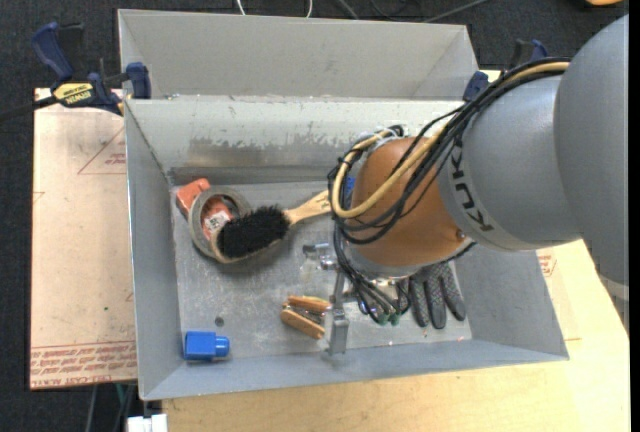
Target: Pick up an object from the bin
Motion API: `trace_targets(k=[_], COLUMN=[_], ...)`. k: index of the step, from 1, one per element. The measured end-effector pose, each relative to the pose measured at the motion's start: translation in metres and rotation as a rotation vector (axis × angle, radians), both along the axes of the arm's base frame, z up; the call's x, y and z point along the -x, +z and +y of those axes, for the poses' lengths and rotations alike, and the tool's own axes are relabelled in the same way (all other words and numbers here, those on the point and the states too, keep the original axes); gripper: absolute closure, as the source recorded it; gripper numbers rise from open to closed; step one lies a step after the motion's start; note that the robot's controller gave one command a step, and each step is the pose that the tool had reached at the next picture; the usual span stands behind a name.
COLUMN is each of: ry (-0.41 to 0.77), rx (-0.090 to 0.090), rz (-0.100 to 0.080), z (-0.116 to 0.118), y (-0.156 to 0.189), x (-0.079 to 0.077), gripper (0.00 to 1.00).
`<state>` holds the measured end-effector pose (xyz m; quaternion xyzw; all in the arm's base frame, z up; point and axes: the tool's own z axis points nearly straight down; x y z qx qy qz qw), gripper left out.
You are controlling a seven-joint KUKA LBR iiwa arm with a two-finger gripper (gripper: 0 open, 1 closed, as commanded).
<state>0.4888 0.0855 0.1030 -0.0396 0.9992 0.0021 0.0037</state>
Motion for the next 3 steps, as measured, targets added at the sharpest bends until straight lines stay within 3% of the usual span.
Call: trace_targets(k=[1, 2, 3], ry=[0.012, -0.104, -0.098], rx=[-0.001, -0.005, -0.005], rz=[-0.002, -0.013, -0.009], z=[0.005, -0.003, 0.001], y=[0.0, -0.032, -0.032], x=[0.004, 0.004, 0.008], gripper=[0.0, 0.0, 1.0])
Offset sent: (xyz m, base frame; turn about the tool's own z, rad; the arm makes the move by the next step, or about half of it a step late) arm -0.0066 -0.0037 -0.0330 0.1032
